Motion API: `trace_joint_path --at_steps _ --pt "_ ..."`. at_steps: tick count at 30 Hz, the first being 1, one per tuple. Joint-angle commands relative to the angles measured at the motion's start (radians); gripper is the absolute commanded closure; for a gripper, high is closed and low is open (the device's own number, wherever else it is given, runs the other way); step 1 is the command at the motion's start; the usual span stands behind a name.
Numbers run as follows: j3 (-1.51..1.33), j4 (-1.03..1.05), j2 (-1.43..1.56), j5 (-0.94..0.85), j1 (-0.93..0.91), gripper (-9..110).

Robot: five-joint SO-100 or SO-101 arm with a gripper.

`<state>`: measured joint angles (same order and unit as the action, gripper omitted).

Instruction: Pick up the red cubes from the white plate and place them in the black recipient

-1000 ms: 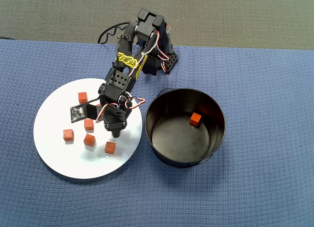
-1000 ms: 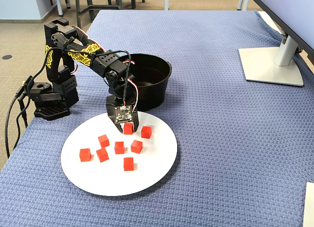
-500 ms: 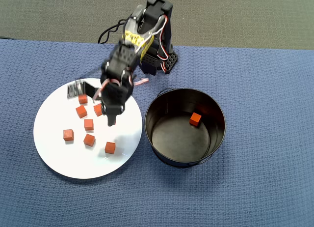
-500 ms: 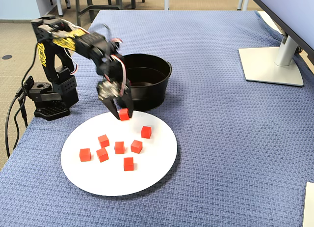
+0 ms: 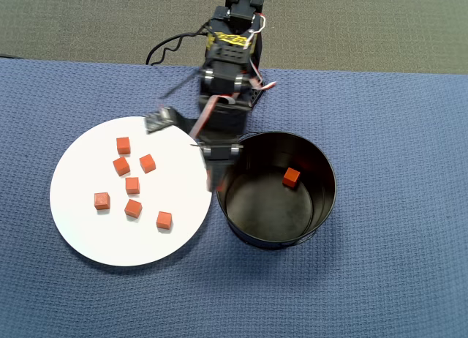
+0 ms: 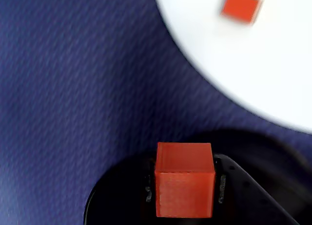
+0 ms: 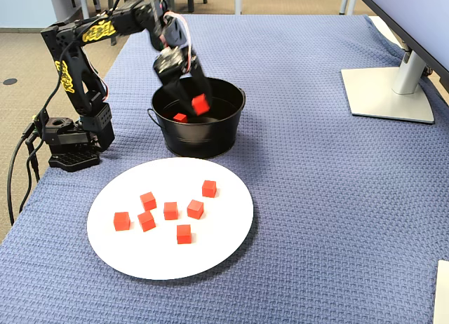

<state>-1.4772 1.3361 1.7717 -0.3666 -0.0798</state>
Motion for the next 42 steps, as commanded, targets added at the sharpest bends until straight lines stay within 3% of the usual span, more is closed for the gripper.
trace_joint_path --at_steps 1,2,4,6,15,23,29,35,42 --pt "0.046 0.028 0.060 0.092 0.190 102" --pt "0.031 0.041 0.067 0.097 0.230 98" --pt "-0.009 0.075 0.077 0.063 0.295 73" --pt "-0.041 0.091 0.089 0.017 0.298 67" --pt "-0.031 0.035 0.020 -0.233 -0.181 75" --pt "-0.156 -0.110 -0.149 -0.667 -0.511 75" --pt "-0.241 -0.202 -0.183 -1.051 -0.620 75" --pt "-0.281 -0.225 -0.192 -1.175 -0.621 76" --pt "-0.359 -0.288 -0.190 -1.197 -0.626 77"
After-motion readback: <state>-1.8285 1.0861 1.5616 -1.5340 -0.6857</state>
